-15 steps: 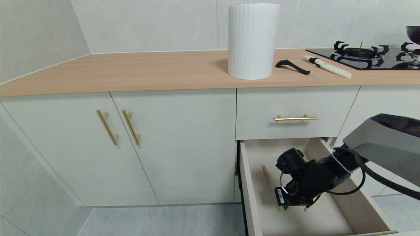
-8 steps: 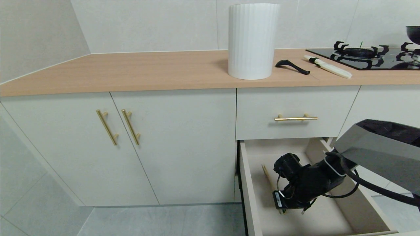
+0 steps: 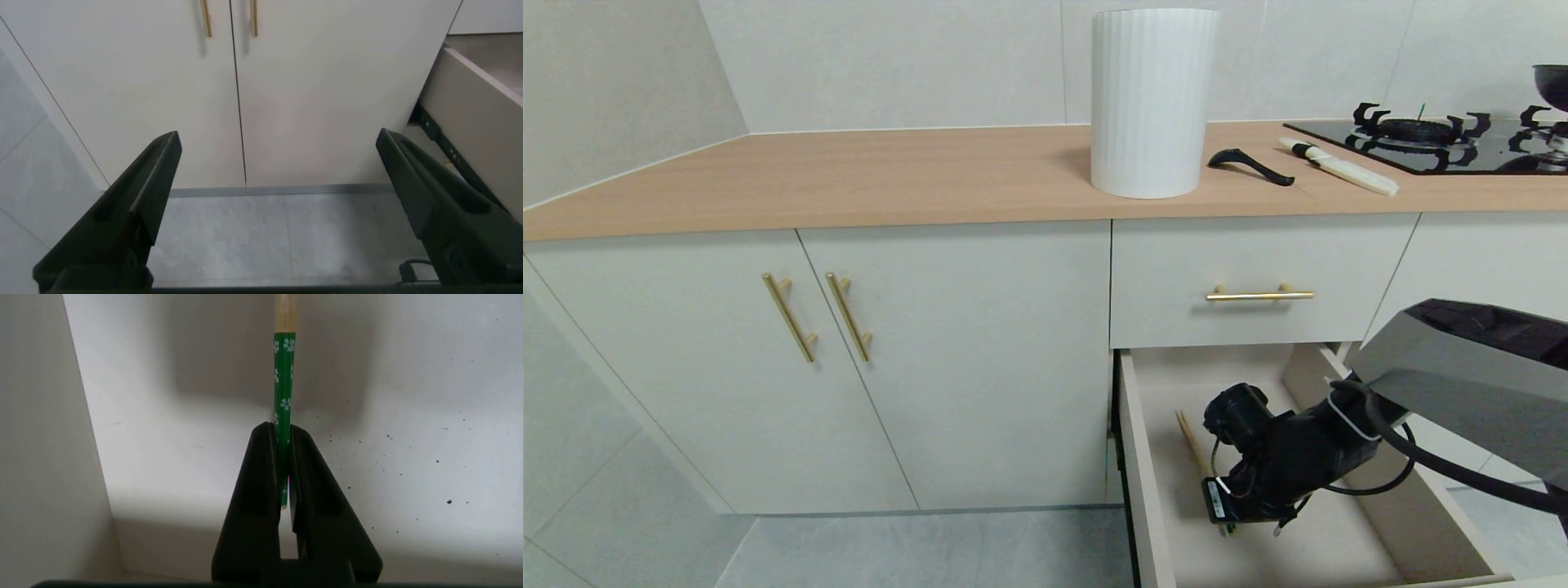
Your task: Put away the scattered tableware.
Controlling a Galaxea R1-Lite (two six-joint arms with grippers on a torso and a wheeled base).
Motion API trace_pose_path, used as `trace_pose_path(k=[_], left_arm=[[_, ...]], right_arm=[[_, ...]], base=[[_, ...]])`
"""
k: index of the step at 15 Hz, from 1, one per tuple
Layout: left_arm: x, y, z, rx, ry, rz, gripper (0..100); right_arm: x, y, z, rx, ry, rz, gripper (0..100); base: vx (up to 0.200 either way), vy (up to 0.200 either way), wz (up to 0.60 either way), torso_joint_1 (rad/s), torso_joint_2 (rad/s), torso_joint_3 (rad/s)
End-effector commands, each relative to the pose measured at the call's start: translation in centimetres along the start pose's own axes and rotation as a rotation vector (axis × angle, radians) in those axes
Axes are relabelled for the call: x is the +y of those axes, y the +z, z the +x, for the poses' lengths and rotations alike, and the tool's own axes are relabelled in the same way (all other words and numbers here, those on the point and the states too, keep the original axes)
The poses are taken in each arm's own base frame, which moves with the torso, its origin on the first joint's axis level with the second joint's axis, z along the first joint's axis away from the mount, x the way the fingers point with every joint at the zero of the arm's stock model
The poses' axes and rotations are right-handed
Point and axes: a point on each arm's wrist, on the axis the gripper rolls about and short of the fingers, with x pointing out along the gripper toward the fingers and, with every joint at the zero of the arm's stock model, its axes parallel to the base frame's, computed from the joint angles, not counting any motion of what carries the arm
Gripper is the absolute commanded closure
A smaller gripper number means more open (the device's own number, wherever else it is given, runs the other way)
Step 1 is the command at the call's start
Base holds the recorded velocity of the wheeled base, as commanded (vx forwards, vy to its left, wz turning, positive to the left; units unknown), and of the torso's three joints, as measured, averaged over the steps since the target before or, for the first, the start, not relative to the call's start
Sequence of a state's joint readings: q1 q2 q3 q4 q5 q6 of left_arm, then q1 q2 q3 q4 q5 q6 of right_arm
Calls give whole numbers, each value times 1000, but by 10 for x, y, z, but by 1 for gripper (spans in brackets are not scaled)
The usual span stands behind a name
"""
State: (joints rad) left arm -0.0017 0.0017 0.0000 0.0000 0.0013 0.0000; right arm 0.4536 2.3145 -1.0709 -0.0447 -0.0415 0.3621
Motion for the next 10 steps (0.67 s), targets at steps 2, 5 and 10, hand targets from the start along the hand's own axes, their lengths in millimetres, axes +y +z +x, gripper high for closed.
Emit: trace_pose_path(k=[2, 5, 10], left_arm=[[0, 0, 0, 1, 0, 0, 0], [0, 0, 0, 1, 0, 0, 0], [0, 0, 0, 0, 0, 0, 0]], right_arm=[[0, 0, 0, -1, 1, 0, 0], [0, 0, -1, -1, 1, 0, 0], [1, 9, -47, -73, 21, 1, 0]], base=[[0, 0, 0, 0, 0, 0], [0, 0, 0, 0, 0, 0], [0, 0, 0, 0, 0, 0]])
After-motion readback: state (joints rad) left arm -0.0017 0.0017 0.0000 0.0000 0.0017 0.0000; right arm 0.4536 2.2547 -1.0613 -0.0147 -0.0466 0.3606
